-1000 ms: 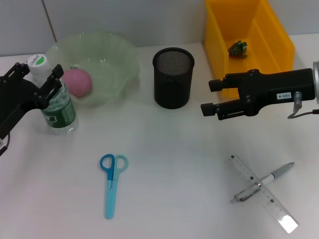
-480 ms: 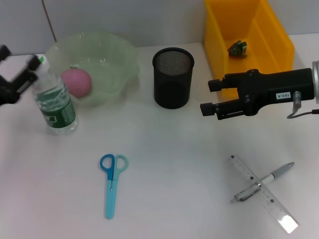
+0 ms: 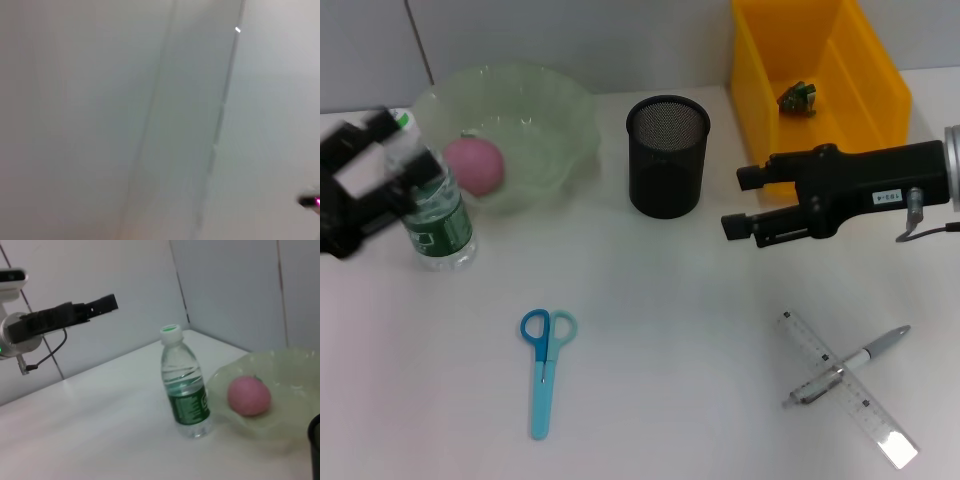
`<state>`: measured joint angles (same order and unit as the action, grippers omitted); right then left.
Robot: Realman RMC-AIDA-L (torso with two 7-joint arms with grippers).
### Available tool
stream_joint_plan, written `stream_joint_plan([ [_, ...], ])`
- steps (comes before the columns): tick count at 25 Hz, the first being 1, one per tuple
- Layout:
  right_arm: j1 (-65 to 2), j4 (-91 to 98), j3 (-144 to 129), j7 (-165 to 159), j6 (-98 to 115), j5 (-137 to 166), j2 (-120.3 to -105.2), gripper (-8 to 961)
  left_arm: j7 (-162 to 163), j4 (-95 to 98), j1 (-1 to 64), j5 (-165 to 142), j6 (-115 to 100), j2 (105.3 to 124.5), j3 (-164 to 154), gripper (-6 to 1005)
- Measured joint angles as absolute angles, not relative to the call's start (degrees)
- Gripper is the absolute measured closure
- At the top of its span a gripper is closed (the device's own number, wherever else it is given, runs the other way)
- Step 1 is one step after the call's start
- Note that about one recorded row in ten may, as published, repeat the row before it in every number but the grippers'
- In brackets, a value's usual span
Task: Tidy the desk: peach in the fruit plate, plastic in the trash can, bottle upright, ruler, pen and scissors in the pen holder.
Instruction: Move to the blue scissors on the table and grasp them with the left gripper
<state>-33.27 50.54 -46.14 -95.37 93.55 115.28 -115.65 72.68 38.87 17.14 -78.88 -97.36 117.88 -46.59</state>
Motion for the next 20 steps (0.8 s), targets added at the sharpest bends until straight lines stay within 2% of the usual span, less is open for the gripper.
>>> stream_joint_plan([
  [8, -32.49, 50.63, -46.59, -92.41, 97.98, 117.32, -115.47, 121, 82.61, 43.22, 20.83, -91.08, -96.29, 118.16, -51.28, 190],
  [14, -32.02, 49.35, -46.84, -85.24, 97.73, 117.32, -115.70, 122, 86.95, 44.74, 24.50, -101.09, -93.97, 118.31, -51.83, 191],
  [20, -32.82, 48.64, -46.78, -83.36, 95.84, 117.44, -116.23, 122, 97.21, 52.86, 25.50, -110.82, -92.76, 118.46, -52.89, 192],
])
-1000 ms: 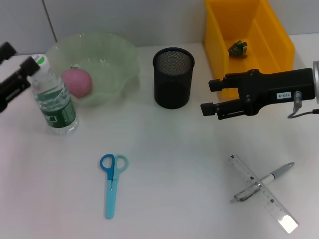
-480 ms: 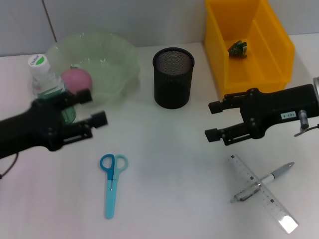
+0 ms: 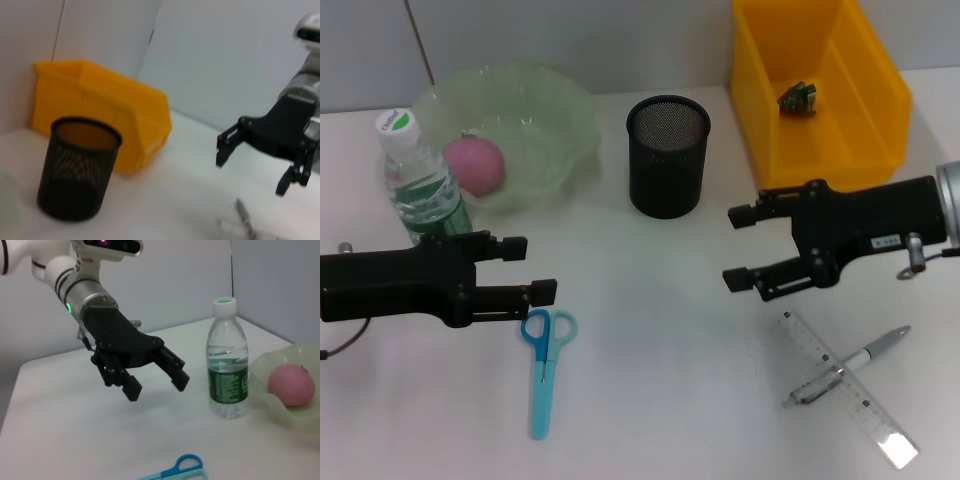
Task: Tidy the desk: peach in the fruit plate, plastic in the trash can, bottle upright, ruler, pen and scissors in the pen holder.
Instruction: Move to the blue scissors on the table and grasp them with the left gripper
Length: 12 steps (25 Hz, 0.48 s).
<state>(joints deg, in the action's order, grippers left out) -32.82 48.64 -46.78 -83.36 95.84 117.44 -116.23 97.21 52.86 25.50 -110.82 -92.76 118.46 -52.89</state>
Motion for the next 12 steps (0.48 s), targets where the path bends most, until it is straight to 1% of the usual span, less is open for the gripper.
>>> stream_joint_plan([
  [3, -33.44, 48.71, -46.90, -83.35, 94.25, 117.89, -116.47, 122, 104.73, 58.38, 25.16, -113.28, -93.07, 118.41, -55.68, 192],
  [4, -33.77, 48.61, -46.91, -83.34, 93.65, 118.33, -116.52, 122, 110.44, 64.08, 24.50, -115.93, -93.58, 118.31, -59.22, 193],
  [5, -34.02, 48.50, -46.92, -83.34, 93.22, 118.77, -116.54, 122, 110.44, 64.08, 24.50, -115.93, -93.58, 118.31, -59.22, 193],
  [7, -34.48, 48.28, -46.94, -83.27, 92.46, 119.86, -116.64, 123, 114.27, 71.89, 23.42, -119.21, -94.46, 118.37, -63.37, 193],
  [9, -34.48, 48.27, -46.94, -83.24, 92.40, 120.17, -116.70, 123, 114.52, 74.29, 23.13, -119.62, -94.62, 118.41, -64.63, 193],
  [11, -34.44, 48.36, -46.94, -83.25, 92.53, 120.32, -116.70, 123, 113.18, 77.20, 23.71, -119.67, -94.87, 118.31, -66.45, 193],
  [12, -34.33, 48.58, -46.94, -84.09, 92.89, 120.57, -116.71, 123, 110.73, 78.45, 25.53, -119.70, -95.71, 118.20, -67.29, 194],
])
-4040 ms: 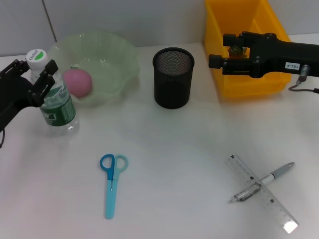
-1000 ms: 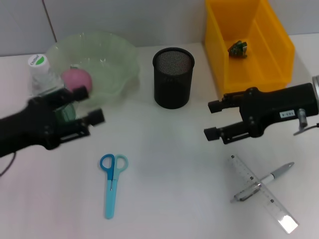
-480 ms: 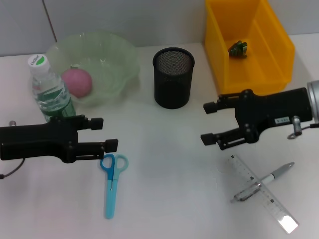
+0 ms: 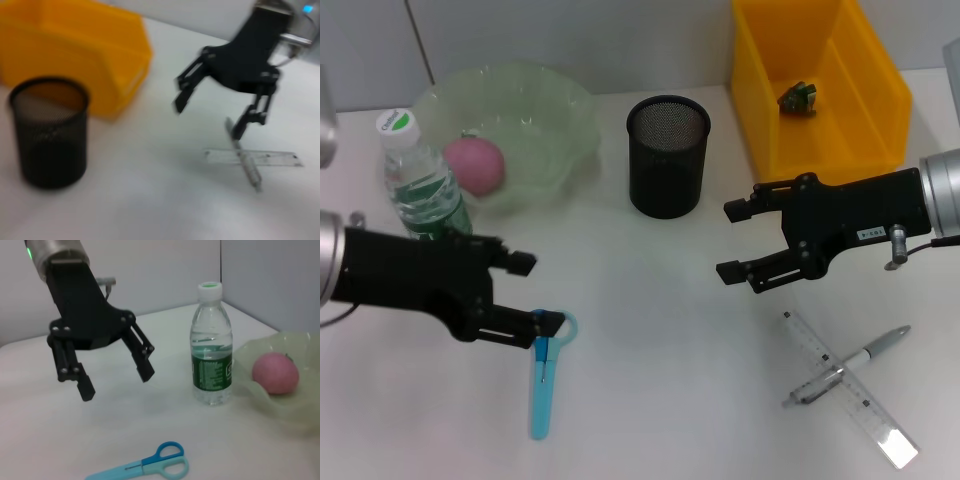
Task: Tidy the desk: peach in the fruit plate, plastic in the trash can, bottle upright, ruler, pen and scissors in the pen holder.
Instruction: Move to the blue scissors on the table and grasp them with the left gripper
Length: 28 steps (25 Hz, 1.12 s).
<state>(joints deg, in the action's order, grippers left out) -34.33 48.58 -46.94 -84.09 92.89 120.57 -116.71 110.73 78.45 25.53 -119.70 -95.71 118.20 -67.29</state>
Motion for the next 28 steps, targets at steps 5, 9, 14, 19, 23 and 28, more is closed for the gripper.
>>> stream_joint_plan([
  [5, -34.35, 48.81, -46.70, -86.71, 95.58, 120.65, -116.35, 123, 107.36, 80.22, 34.49, -122.54, -100.93, 118.25, -67.74, 194],
  [9, -34.16, 49.09, -46.56, -86.53, 97.57, 120.50, -116.27, 123, 106.42, 82.58, 38.89, -128.51, -102.45, 118.49, -69.98, 195],
  [14, -34.07, 49.38, -46.28, -88.81, 99.21, 120.12, -115.89, 124, 102.93, 84.66, 43.56, -134.05, -103.12, 118.66, -76.37, 196],
  [19, -34.08, 48.87, -46.13, -91.69, 99.70, 119.44, -115.53, 124, 94.44, 85.58, 43.24, -138.21, -101.83, 118.84, -83.18, 197],
  [23, -34.53, 46.63, -45.73, -91.91, 99.02, 119.49, -115.52, 124, 90.21, 84.70, 42.73, -142.72, -100.18, 118.92, -88.06, 197],
  [28, -34.58, 46.54, -45.90, -91.93, 99.06, 119.66, -115.07, 125, 86.73, 85.33, 41.96, -145.03, -99.99, 119.05, -94.57, 198],
])
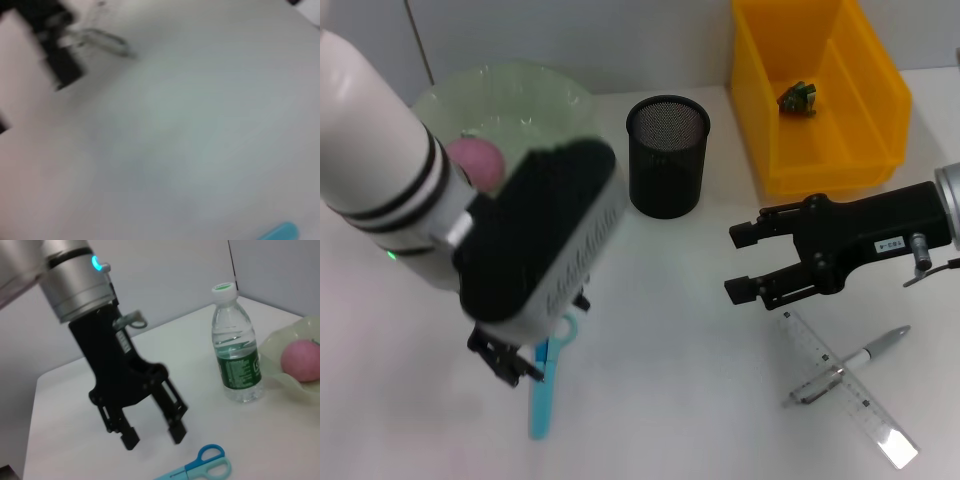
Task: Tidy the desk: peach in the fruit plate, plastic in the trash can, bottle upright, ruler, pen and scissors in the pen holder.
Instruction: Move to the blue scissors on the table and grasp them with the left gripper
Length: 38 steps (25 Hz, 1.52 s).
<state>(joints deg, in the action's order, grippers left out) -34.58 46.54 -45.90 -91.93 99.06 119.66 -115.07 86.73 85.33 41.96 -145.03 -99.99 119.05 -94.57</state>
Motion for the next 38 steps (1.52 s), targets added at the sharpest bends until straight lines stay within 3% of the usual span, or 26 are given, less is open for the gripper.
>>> stream_joint_plan([
  [11, -34.41, 45.96, -47.05, -92.05, 100.16, 120.46, -114.63, 125, 78.42, 84.23, 42.43, -149.36, -95.33, 119.09, -105.92, 205],
  [27, -35.59, 42.80, -47.02, -90.97, 98.17, 121.65, -114.29, 126, 68.69, 77.71, 49.10, -149.74, -93.91, 119.17, -112.07, 225],
  [38, -36.26, 42.26, -46.90, -90.93, 96.71, 121.91, -114.70, 127, 57.05, 72.95, 51.14, -149.33, -91.12, 119.18, -111.89, 239],
])
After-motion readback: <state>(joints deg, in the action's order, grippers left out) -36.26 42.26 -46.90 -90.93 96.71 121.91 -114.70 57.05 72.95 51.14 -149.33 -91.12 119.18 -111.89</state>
